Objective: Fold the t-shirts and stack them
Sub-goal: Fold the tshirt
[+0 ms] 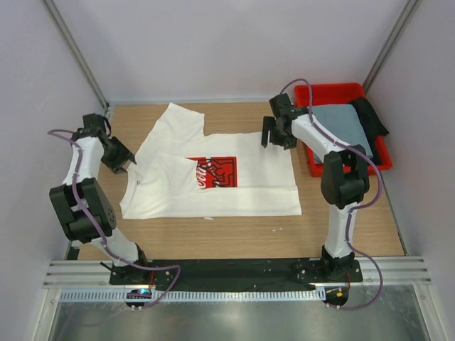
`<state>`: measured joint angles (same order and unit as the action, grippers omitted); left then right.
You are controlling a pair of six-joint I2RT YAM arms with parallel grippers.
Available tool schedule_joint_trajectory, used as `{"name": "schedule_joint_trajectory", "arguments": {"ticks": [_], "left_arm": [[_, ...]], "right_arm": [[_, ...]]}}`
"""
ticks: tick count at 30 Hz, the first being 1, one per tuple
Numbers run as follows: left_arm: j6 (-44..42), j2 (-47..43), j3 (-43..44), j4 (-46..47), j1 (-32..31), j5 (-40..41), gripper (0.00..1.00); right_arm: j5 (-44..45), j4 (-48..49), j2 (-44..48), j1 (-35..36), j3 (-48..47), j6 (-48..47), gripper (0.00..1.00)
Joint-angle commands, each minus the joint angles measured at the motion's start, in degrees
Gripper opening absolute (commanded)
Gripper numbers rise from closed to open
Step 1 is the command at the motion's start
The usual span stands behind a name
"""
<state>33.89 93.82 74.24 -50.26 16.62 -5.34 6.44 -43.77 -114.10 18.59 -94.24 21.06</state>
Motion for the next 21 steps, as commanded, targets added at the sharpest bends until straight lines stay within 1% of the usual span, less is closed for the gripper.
{"name": "schedule_joint_trajectory", "arguments": {"ticks": [1, 4, 5, 6, 7, 9, 10, 14, 17, 21], "left_arm": [[-2.34, 7.04, 8.71, 5.69, 0.25, -5.89, 0.46], [-1.37, 13.12, 15.66, 10.17, 0.25, -9.85, 0.42], [-1.11, 16.54, 17.15, 12.18, 0.08, -10.56, 0.42], [-1.11, 18.05, 19.00, 12.99, -0.10, -11.43, 0.43], [-1.28, 19.98, 22.76, 13.34, -0.19, -12.75, 0.44], [-3.03, 24.38, 26.82, 14.05, -0.71, -13.02, 0.47], [-4.00, 25.52, 30.23, 14.31, -0.98, -12.76, 0.47], [-9.80, 30.80, 36.57, 14.40, -3.34, -7.68, 0.48], [-12.53, 34.67, 40.27, 14.05, -4.58, -6.70, 0.46], [-16.13, 39.14, 43.00, 14.14, -6.07, -7.05, 0.43]], "right_arm": [[4.90, -1.41, -4.71, -1.36, -11.10, -0.93, 0.79], [7.00, -1.32, -8.06, -2.06, -16.49, -0.58, 0.79], [7.36, -0.19, -8.50, -2.24, -17.11, -0.23, 0.79], [7.36, 0.43, -8.94, -2.50, -17.56, -0.23, 0.79], [7.45, 1.57, -9.73, -3.03, -18.17, -0.23, 0.79], [7.28, 2.11, -10.78, -3.56, -19.05, -0.49, 0.80], [7.27, 2.28, -11.92, -3.91, -20.01, -0.58, 0.80], [4.82, 2.63, -14.65, -4.88, -21.95, -1.02, 0.80], [3.58, 3.86, -14.66, -5.05, -21.61, -1.19, 0.79], [3.76, 4.66, -14.57, -5.32, -21.08, -2.07, 0.79]]}}
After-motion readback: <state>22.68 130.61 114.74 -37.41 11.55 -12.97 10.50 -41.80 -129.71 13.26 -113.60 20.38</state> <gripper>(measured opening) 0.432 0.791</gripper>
